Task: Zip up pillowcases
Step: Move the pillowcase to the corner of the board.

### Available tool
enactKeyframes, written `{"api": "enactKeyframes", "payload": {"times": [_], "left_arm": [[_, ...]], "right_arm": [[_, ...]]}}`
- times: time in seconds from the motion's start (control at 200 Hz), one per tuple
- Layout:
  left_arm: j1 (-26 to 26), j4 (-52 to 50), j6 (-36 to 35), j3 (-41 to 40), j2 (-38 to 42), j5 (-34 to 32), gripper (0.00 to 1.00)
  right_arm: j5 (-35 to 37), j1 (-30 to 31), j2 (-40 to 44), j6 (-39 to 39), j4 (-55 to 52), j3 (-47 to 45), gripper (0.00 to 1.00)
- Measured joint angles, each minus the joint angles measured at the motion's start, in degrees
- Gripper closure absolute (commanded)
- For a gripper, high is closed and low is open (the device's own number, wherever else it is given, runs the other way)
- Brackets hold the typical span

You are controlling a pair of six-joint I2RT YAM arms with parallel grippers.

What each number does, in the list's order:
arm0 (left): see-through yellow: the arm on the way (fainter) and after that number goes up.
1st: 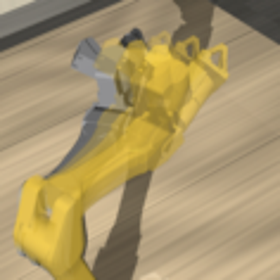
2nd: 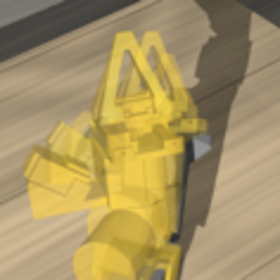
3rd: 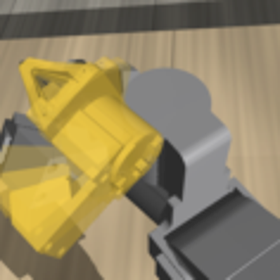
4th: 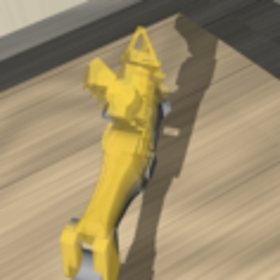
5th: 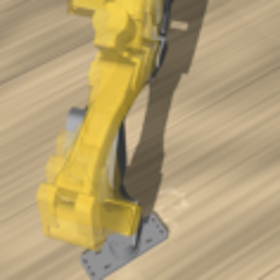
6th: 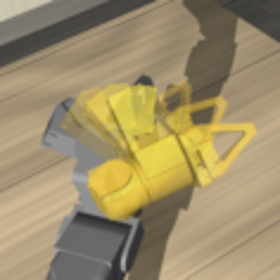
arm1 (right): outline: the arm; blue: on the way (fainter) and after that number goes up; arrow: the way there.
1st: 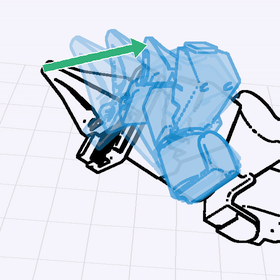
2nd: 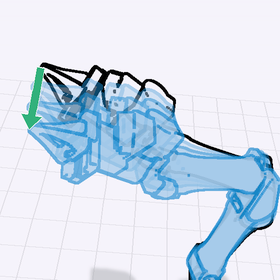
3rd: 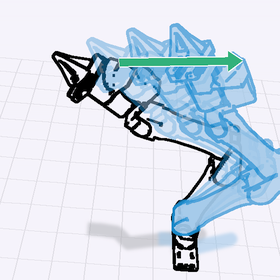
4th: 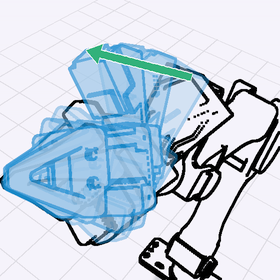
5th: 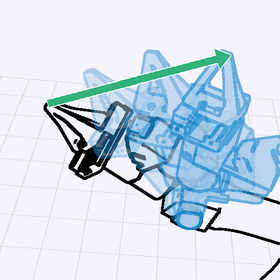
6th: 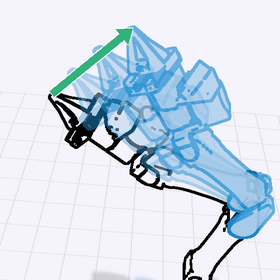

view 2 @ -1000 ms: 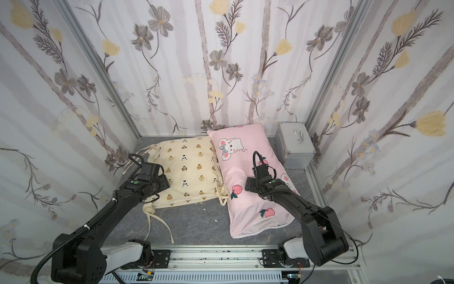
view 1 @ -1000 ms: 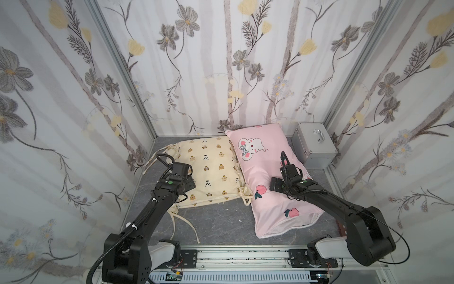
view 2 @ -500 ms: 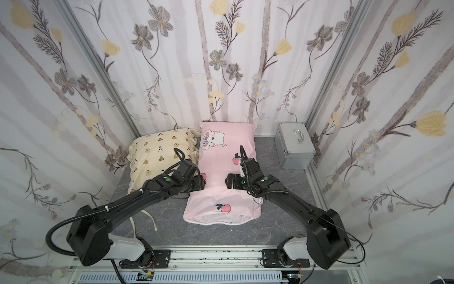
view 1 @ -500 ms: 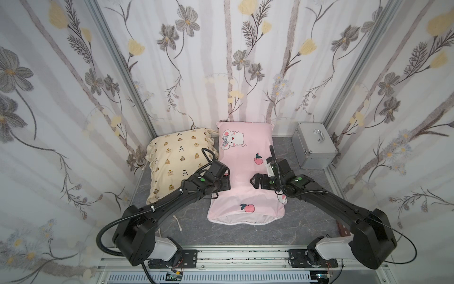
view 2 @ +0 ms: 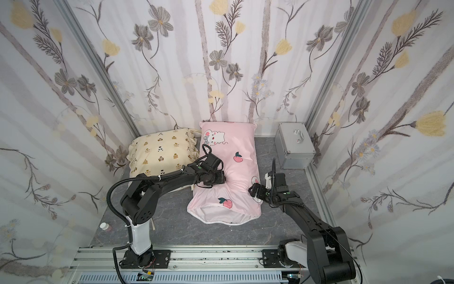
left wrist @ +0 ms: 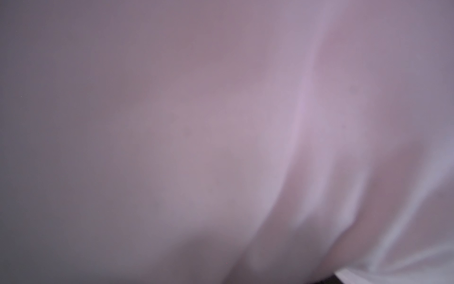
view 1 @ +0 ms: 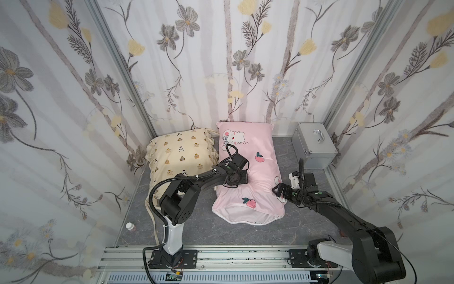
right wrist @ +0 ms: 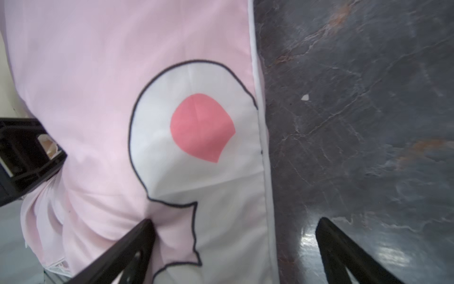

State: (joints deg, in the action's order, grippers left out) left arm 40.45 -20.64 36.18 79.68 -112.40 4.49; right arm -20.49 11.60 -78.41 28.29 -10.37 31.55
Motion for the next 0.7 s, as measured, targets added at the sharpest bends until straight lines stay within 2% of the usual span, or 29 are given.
{"api": "enactKeyframes", "payload": {"times": [0.22,0.44,0.54,0.704], "left_arm": [[-2.6,-1.6,-0.7,2.8,-2.9,3.9,0.41],[-4.4,-2.3,-1.7,6.1,-5.1,5.6,0.41],[-5.0,-3.6,-1.9,7.6,-6.1,6.3,0.41],[-5.6,-3.7,-2.2,7.5,-5.6,7.0,0.42]], "right_arm": [[-6.8,2.6,0.3,-0.4,6.9,-6.2,0.00],[-14.3,6.0,9.4,2.6,4.6,-9.2,0.01],[-16.3,6.4,14.2,3.8,1.4,-9.6,0.05],[-17.2,5.9,22.9,5.9,-5.5,-9.6,0.23]]}}
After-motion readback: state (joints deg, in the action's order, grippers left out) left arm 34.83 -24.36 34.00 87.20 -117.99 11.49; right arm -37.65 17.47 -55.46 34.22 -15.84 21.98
